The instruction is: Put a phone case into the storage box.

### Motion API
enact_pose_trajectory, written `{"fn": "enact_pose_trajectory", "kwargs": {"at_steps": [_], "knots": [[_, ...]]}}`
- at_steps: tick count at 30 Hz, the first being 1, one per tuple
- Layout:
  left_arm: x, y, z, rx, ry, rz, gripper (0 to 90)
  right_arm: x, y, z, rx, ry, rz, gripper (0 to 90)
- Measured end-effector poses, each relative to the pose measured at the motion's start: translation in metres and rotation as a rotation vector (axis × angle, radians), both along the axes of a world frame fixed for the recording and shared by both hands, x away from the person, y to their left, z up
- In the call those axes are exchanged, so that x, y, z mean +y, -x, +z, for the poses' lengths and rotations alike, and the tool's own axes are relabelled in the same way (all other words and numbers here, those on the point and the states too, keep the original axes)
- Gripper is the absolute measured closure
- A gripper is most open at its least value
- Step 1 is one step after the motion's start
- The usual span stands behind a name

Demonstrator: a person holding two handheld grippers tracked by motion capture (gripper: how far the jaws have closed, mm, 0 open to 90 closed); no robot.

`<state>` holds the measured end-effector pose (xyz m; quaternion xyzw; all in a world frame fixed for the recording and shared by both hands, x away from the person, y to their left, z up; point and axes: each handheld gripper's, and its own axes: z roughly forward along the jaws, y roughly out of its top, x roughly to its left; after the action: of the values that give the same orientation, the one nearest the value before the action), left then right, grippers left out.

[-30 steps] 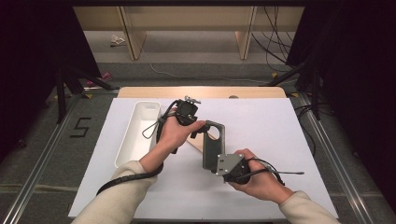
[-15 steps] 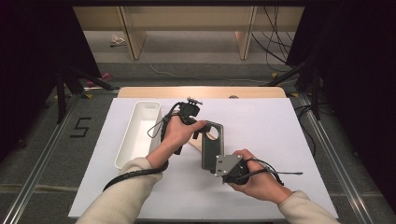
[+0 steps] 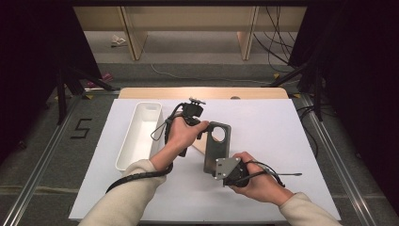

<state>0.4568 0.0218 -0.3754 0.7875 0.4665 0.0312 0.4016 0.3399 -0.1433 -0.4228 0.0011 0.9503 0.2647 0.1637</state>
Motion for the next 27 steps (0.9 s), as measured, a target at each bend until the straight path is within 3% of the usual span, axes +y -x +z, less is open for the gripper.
{"fn": "enact_pose_trajectory", "kwargs": {"at_steps": [4,7,9,14,20,27], "knots": [[-0.007,0.008,0.007,-0.029,0.065,-0.036,80.1,0.001,-0.001,-0.004,0.001,0.018,-0.015,87.4],[-0.012,0.016,0.012,-0.153,-0.013,-0.068,81.5,0.000,-0.003,-0.005,0.011,0.017,-0.035,79.3],[-0.012,0.019,0.014,-0.181,0.004,-0.081,81.5,-0.002,-0.005,-0.004,0.011,-0.009,-0.054,74.1],[-0.005,0.023,0.018,-0.314,-0.022,-0.094,81.5,-0.008,-0.009,-0.002,0.039,-0.086,-0.125,58.9],[0.014,0.029,0.021,-0.396,-0.012,-0.087,81.5,-0.017,-0.013,-0.002,0.098,-0.168,-0.216,40.0],[0.042,0.038,0.020,-0.431,0.042,-0.089,81.4,-0.031,-0.018,-0.003,0.132,-0.271,-0.264,30.9]]}}
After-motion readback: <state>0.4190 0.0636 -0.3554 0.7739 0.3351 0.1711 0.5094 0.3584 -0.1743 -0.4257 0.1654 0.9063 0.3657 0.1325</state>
